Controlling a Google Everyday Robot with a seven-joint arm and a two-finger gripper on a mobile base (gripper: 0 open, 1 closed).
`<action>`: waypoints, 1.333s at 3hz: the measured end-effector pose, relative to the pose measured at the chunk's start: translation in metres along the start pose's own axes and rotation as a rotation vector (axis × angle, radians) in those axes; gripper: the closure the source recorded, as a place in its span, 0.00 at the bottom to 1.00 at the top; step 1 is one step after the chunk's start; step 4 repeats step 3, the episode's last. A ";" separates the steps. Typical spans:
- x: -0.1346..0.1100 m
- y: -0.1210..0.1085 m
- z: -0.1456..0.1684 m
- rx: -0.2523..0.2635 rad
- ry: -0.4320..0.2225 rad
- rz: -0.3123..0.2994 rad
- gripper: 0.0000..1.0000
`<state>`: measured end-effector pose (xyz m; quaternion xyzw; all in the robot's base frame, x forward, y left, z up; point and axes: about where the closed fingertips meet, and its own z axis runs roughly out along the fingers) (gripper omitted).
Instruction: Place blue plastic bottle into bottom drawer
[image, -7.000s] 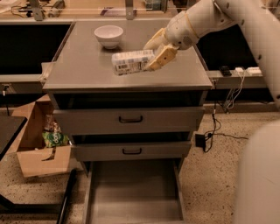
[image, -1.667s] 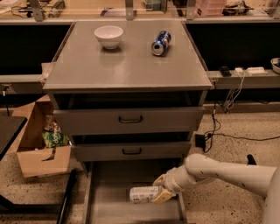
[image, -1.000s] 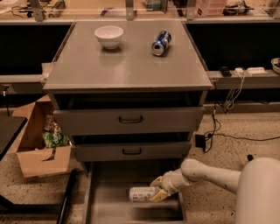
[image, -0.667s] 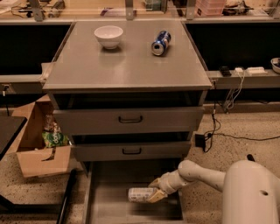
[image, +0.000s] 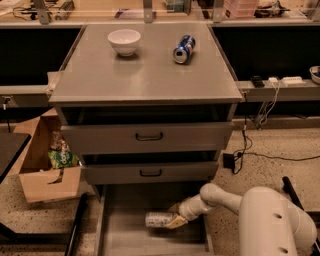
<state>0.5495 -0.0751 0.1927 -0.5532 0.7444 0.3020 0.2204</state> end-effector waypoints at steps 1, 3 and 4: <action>-0.001 -0.004 0.004 -0.009 -0.012 -0.006 0.12; -0.003 -0.004 0.003 -0.013 -0.036 -0.016 0.00; -0.003 -0.004 0.003 -0.013 -0.036 -0.016 0.00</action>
Offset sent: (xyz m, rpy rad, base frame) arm 0.0086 -0.0016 0.0036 0.0626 -0.0274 0.0128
